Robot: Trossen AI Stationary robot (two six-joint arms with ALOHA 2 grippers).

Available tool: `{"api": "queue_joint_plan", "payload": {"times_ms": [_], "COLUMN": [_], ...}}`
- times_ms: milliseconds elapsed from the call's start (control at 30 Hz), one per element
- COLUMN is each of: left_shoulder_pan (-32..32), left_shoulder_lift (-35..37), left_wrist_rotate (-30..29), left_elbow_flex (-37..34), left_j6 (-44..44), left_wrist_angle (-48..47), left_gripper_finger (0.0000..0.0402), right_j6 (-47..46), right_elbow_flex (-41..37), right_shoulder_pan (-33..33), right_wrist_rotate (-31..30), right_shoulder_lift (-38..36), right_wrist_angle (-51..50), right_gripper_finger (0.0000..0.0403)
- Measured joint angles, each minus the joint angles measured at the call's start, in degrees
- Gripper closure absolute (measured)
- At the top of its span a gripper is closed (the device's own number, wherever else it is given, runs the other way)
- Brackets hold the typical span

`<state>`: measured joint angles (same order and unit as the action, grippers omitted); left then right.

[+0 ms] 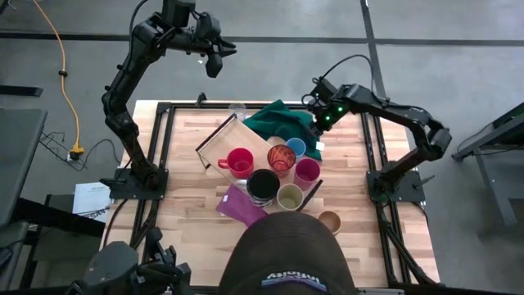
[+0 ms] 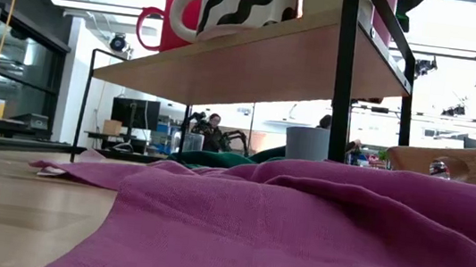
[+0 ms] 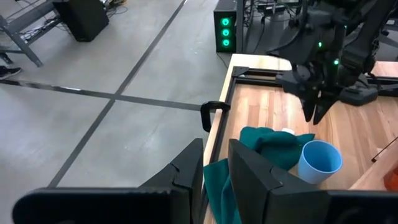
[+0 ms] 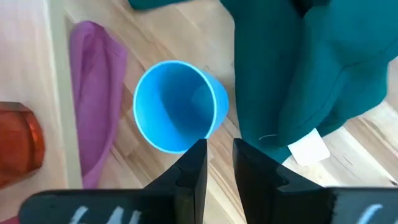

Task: Stack small to large cups/mugs on shelf
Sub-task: Put the blue mug on the shelf

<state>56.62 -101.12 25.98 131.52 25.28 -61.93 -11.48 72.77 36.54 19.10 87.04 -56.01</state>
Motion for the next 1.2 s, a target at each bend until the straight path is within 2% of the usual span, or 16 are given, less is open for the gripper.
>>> {"api": "queue_joint_plan", "payload": {"times_ms": [300,800,1200], "left_shoulder_pan": [0.0,0.0,0.0], "left_shoulder_lift": [0.0,0.0,0.0], "left_wrist_rotate": [0.1,0.0,0.1], "left_elbow_flex": [0.0,0.0,0.0], "left_j6": [0.5,1.9,2.6], "left_wrist_angle": [-1.6,-2.3,-2.4], "left_gripper_finger": [0.0337,0.0337,0.0337], "right_j6": [-0.5,-2.7,-10.6], "right_elbow_flex": [0.0,0.0,0.0], "right_shoulder_pan": [-3.1,-3.7,-3.7], "right_wrist_rotate": [-0.1,-2.5,-3.0], "right_shoulder_lift": [5.4,6.8,6.8], "right_wrist_angle": [1.9,5.6,6.2], "right_gripper_finger": [0.0334,0.0333,0.0296]}}
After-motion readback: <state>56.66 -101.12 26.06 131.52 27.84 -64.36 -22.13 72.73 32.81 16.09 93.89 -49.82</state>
